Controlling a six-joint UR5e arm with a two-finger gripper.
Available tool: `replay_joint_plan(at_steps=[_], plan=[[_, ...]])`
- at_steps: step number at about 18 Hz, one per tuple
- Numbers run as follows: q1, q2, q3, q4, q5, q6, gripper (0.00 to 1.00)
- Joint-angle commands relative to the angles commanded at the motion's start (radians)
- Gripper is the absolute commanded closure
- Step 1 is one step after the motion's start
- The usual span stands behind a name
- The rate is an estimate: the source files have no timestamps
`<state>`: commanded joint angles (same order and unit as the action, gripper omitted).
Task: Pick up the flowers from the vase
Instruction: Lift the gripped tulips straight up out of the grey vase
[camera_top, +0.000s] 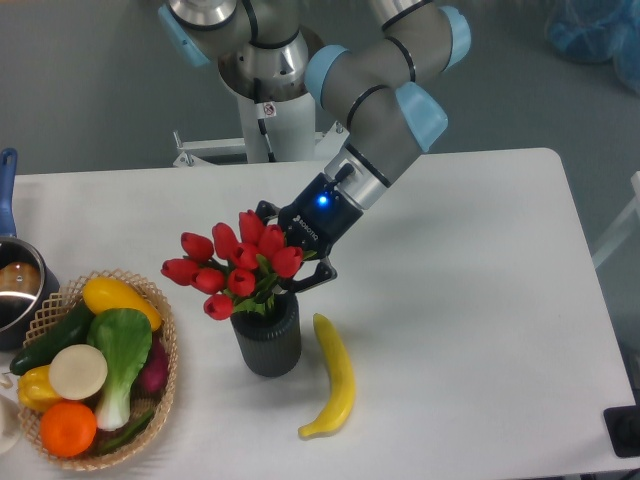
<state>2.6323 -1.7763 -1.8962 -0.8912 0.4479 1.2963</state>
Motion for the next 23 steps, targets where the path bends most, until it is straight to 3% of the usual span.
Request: replay_joint_plan(at_steps=[4,15,23], plan=[[0.034,0.003,0.068,0.002,-0.044,-0.112,0.55],[0.025,0.046,0.095,0.000,-0.074,-0.250,0.55],[0.006,0.149,0.094,0.000,-0.074,-0.376,0.55]])
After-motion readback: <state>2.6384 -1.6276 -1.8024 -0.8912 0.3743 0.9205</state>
